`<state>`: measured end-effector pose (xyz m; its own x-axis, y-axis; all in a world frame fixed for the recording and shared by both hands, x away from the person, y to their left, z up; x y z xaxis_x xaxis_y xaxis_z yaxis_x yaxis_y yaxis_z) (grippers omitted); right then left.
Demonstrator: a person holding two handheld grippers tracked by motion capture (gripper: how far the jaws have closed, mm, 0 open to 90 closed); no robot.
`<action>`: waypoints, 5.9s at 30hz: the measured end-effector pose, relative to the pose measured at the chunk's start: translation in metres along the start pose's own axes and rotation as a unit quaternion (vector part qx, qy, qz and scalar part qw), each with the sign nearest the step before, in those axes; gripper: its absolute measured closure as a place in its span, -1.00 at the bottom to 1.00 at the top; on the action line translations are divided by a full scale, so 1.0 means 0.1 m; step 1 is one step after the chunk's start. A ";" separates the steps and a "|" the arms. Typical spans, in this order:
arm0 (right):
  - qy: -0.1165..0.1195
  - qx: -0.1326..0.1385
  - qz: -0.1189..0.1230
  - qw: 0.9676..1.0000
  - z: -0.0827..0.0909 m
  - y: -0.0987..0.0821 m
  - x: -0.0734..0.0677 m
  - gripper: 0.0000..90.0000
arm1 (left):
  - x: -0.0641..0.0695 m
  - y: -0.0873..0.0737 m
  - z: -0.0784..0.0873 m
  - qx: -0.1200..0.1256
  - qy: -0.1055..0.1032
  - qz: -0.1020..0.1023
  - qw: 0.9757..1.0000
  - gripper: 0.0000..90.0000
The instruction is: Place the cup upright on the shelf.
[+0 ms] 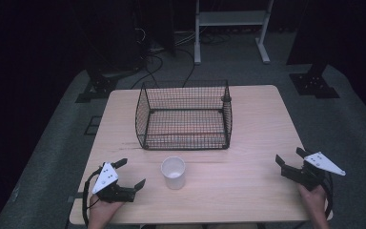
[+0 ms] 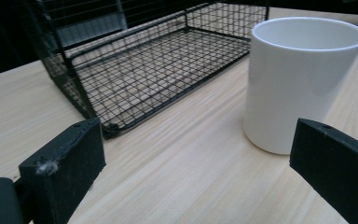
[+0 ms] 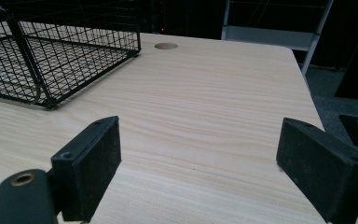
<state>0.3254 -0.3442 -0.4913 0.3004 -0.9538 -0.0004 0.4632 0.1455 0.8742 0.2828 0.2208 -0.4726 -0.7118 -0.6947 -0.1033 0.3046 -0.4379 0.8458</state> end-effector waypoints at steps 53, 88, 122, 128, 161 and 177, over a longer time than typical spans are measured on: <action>-0.003 0.000 -0.003 1.000 0.00 0.00 0.00 -0.71 | 0.47 0.46 -0.46 -0.075 -0.129 -0.096 0.984 -0.94; 0.002 0.002 -0.003 1.000 0.00 0.00 0.00 -0.71 | 0.47 0.58 -0.80 -0.120 -0.152 -0.122 0.973 -0.76; 0.002 0.004 -0.006 1.000 0.00 0.00 0.00 -0.71 | 0.43 0.84 -0.67 -0.079 -0.163 -0.134 0.974 -0.53; 0.002 0.004 -0.007 1.000 0.00 0.00 0.01 -0.71 | 0.42 0.92 -0.66 -0.075 -0.168 -0.138 0.973 -0.53; 0.001 0.004 -0.008 1.000 0.00 0.00 0.01 -0.71 | 0.27 1.36 -0.65 -0.076 -0.174 -0.156 0.969 -0.53; 0.002 0.004 -0.009 1.000 0.00 0.00 0.01 -0.71 | 0.21 1.54 -0.59 -0.073 -0.176 -0.154 0.970 -0.53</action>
<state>0.3254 -0.3450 -0.4910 0.2950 -0.9554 -0.0170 0.4616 0.1269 0.8780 0.3515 0.1053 -0.3755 -0.9475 -0.2915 -0.1314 0.1119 -0.6873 0.7177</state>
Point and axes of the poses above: each handheld gripper's, and its own axes: z roughly backward along the jaws, y roughly out of its top, x roughly to its right, the point moved 4 cm from there along -z, roughly forward along the jaws, and after that the axes turned 11 degrees about -x, right-handed, at the moved point
